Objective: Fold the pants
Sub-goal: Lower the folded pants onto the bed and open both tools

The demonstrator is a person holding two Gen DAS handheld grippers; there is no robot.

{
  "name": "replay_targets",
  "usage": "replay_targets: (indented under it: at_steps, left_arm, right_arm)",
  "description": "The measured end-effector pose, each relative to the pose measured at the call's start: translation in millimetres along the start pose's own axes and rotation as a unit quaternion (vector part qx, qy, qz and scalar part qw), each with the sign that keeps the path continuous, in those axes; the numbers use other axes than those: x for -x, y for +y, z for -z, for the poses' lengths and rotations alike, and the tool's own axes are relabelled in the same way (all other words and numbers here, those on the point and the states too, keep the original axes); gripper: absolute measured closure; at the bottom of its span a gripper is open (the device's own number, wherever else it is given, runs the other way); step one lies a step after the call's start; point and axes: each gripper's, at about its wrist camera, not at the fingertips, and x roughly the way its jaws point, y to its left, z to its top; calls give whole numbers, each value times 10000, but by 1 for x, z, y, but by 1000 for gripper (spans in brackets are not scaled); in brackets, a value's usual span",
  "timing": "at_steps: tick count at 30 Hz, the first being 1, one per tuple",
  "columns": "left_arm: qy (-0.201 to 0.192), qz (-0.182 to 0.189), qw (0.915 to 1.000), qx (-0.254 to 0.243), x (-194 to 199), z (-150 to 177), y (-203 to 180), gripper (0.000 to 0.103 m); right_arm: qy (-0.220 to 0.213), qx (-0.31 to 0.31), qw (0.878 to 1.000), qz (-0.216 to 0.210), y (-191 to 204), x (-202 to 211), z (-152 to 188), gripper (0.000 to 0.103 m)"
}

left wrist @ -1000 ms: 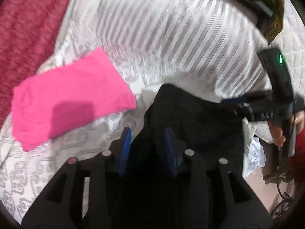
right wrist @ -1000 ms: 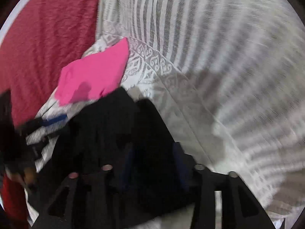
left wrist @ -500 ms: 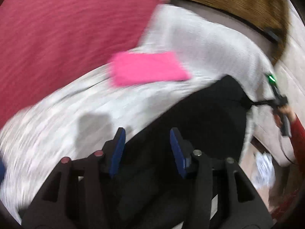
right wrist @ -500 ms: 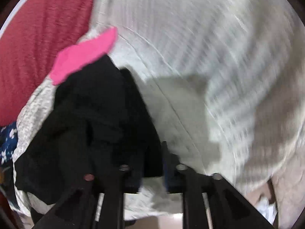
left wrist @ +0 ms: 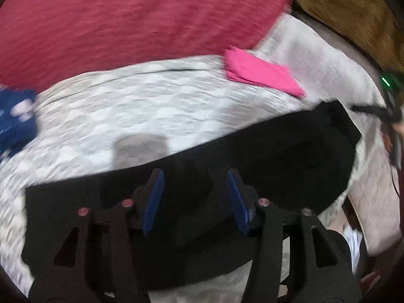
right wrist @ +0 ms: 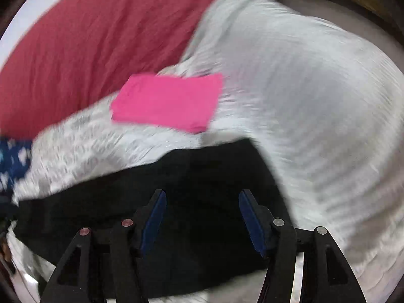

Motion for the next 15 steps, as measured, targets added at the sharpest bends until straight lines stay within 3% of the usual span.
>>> replay_targets:
  at_steps: [2, 5, 8, 11, 15]
  left_arm:
    - [152, 324, 9981, -504, -31, -13, -27, 50]
    - [317, 676, 9889, -1283, -67, -27, -62, 50]
    - [540, 899, 9753, -1943, -107, -41, -89, 50]
    - [640, 1010, 9643, -2362, -131, -48, -107, 50]
    - [735, 1360, 9571, -2450, -146, -51, -119, 50]
  right_arm:
    - [248, 228, 9993, 189, 23, -26, -7, 42]
    - [600, 337, 9975, 130, 35, -60, -18, 43]
    - [792, -167, 9966, 140, 13, -73, -29, 42]
    - [982, -780, 9921, -27, -3, -83, -40, 42]
    - [1360, -1116, 9844, -72, -8, -113, -47, 37]
